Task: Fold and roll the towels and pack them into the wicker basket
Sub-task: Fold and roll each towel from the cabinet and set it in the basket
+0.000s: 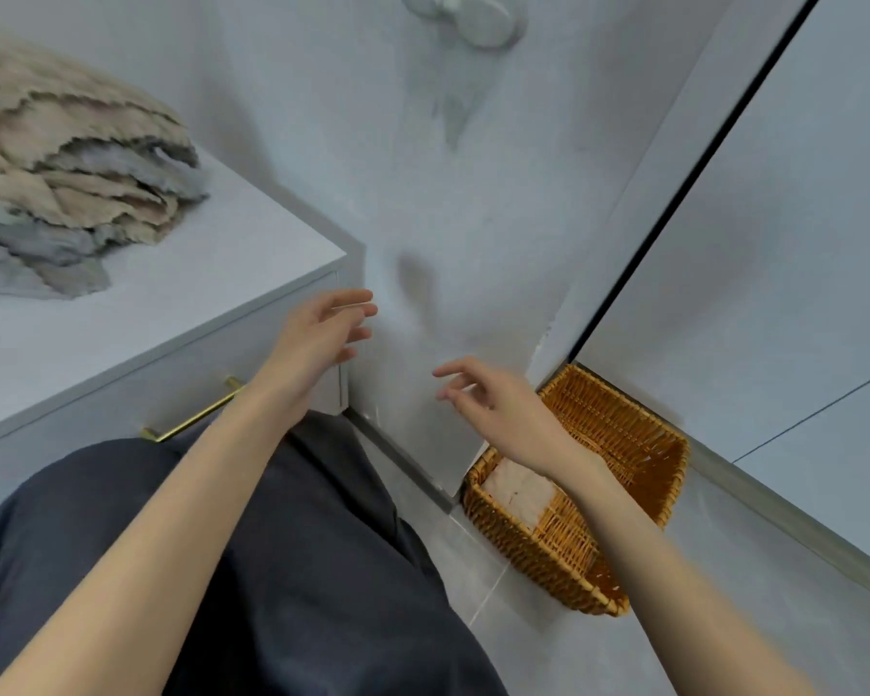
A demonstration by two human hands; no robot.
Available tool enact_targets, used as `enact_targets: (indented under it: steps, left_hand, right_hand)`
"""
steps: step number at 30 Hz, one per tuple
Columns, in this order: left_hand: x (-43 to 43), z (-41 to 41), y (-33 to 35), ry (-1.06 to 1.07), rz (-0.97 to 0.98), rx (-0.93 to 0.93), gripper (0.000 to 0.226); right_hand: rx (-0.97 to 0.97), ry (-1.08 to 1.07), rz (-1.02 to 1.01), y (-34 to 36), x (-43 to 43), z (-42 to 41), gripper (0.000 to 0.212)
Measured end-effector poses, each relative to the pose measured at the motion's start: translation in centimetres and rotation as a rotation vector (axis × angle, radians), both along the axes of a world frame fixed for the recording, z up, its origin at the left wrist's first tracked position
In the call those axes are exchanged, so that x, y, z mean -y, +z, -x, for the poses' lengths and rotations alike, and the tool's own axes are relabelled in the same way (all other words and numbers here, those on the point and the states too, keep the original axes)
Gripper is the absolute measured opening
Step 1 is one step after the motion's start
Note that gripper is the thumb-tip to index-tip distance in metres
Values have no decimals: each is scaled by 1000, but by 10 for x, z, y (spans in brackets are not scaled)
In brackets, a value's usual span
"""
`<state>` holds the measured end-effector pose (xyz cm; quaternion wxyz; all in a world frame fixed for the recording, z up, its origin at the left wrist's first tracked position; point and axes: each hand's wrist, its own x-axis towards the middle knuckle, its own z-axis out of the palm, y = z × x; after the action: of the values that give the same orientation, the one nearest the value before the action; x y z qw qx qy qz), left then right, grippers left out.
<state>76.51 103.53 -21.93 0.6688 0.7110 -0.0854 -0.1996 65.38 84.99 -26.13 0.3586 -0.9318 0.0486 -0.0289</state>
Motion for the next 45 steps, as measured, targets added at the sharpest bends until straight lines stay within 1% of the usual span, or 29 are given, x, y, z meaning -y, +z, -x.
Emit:
enact_targets:
  steps: [4,7,11,17,20,23,26,30,33,35,36,40,45]
  left_hand:
    - [-40,-14,29,108,-2,85,22]
    - [-75,-23,44,154,-49,148,22]
    - [-128,-36,46,227,-279,275,29]
    - [-195,-41,19,252,-680,336,39]
    - [-219,-40,6,251,-811,333,41]
    - [-233,-42,-1,269,-893,351,41]
    - [-239,-47,-4,266,-948,393,42]
    - [-243,-56,-6,279,-969,388,44]
    - [-244,-60,-6,321,-949,374,44]
    - [-245,-62,-6,338,-941,367,44]
    - [-245,-62,-6,339,-938,364,44]
    - [-245,-60,-5,336,-926,354,45]
    - [-245,-61,-5,294,-888,347,44]
  right_hand:
    - [77,29,-17,31,-24,-40,24]
    - [127,17,10,49,-40,-72,24]
    - [159,27,27,68,-68,-112,28]
    - [156,115,57,83,-115,-162,31]
    - [179,174,105,90,-144,-185,32]
    - [269,218,150,101,-176,-208,33]
    - [346,258,153,113,-211,-232,33]
    - [399,331,160,127,-255,-259,34]
    - [346,344,185,129,-280,-275,44]
    - [305,287,154,124,-293,-283,47]
    - [296,249,113,121,-298,-286,44]
    - [286,141,-159,119,-311,-291,20]
    - [403,88,-344,146,-290,-286,5]
